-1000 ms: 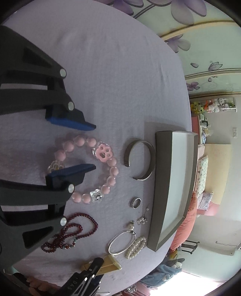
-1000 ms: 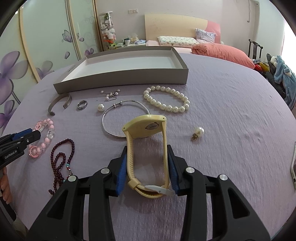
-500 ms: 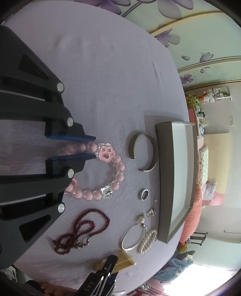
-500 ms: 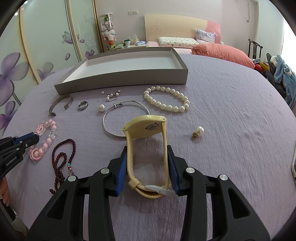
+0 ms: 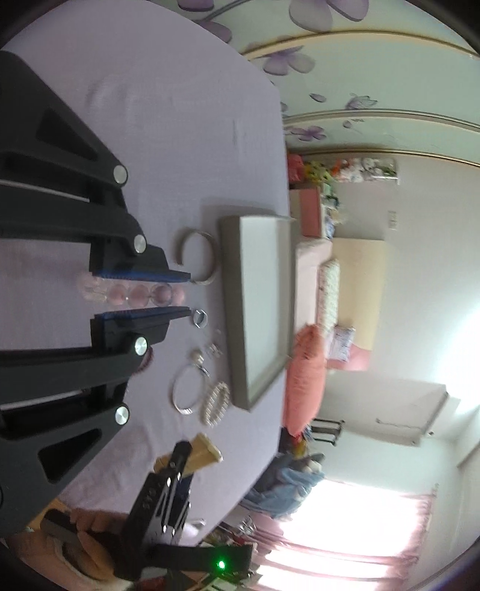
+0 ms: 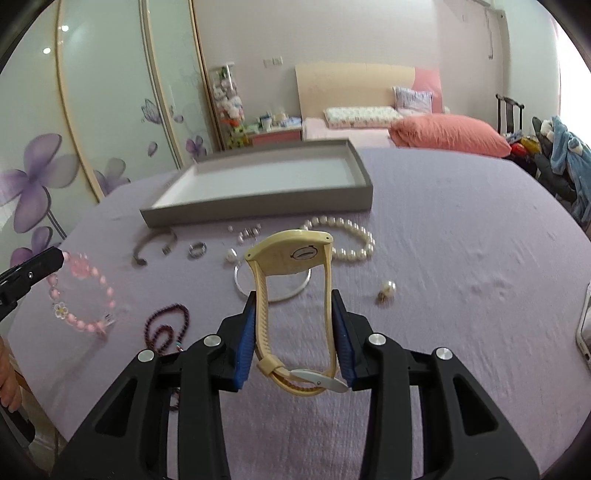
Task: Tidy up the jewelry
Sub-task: 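Lift and carry the watch and bracelet with both tools over the gray tray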
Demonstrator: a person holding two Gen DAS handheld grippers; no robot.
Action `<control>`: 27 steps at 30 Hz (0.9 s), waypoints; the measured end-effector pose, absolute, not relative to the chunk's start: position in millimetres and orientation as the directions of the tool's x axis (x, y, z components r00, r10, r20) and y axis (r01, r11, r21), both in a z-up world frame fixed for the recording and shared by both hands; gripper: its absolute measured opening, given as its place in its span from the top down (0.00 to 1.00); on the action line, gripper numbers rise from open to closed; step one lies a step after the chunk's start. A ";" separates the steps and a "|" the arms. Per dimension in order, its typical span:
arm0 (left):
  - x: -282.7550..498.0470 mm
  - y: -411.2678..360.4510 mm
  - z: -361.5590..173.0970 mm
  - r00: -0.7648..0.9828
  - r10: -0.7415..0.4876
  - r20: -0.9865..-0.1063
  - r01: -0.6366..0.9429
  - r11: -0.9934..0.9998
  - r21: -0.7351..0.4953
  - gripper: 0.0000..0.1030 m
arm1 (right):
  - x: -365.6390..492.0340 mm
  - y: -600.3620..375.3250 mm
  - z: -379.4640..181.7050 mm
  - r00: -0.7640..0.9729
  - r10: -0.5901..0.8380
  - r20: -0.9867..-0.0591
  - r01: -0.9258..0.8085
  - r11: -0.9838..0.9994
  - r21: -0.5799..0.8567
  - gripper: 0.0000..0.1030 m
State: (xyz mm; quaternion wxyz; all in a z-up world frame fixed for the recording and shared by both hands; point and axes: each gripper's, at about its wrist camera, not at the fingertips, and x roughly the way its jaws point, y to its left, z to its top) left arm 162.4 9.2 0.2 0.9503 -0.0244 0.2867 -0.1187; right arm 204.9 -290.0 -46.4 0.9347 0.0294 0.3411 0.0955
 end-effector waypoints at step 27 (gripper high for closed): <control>296.9 4.8 86.1 0.912 -0.241 -0.332 0.211 0.969 -0.125 0.87 | 331.9 -275.4 41.0 0.906 0.178 -0.384 -0.121 0.978 0.169 0.63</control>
